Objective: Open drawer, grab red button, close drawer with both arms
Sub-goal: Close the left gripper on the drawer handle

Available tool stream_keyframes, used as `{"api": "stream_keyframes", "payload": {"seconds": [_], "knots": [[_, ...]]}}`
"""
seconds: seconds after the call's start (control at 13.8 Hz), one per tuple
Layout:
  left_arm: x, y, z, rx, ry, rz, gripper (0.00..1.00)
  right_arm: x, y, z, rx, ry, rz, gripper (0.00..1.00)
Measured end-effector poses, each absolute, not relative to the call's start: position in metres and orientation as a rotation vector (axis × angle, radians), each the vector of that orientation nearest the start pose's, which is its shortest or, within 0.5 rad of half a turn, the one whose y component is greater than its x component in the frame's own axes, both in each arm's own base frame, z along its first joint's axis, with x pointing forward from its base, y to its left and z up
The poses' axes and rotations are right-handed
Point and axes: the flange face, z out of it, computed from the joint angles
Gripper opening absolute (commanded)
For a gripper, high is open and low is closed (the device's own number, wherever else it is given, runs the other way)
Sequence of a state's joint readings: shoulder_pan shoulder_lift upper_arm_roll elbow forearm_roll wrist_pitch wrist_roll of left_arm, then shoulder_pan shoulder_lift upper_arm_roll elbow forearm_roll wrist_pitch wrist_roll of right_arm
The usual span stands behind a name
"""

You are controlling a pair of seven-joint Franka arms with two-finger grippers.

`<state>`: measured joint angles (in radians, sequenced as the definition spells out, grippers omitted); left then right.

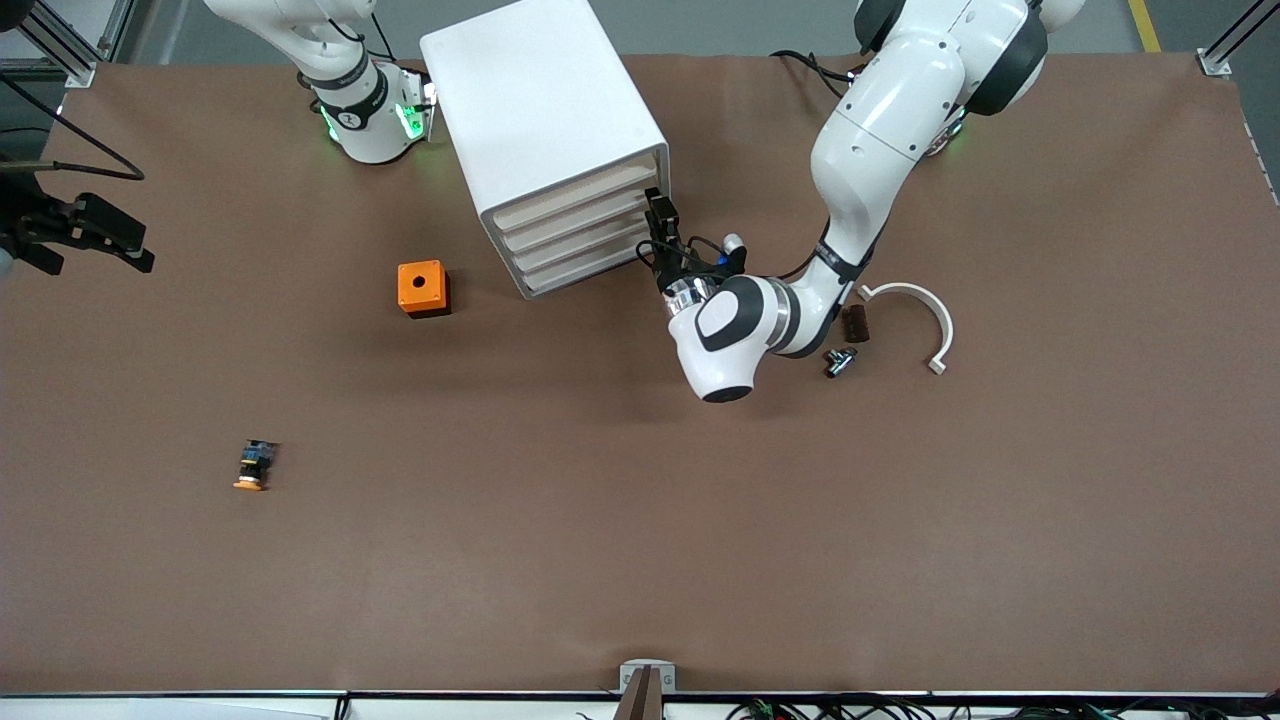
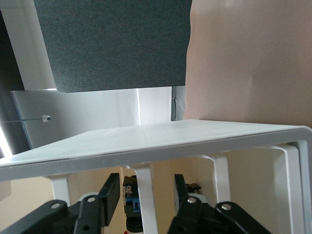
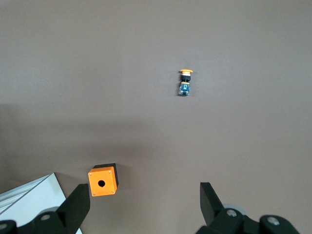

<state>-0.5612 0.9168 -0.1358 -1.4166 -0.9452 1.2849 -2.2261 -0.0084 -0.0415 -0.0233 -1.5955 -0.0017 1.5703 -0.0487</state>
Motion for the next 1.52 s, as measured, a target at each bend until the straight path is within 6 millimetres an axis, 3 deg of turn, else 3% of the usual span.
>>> {"api": "stream_keyframes", "payload": {"seconds": [0.65,1.23,1.52], "knots": [[0.436,-0.474,0.175,-1.142,-1.550,1.463,0.52,0.541,-0.018,0.635,-3.143,-0.027,-0.017,1.00],[0.421,-0.489,0.167,-1.106,-1.536,1.455,0.51,0.540,-0.018,0.634,-3.142,-0.026,-0.006,1.00],[0.415,-0.495,0.167,-1.113,-1.527,1.448,0.38,0.540,-0.018,0.634,-3.142,-0.026,-0.006,1.00]]}}
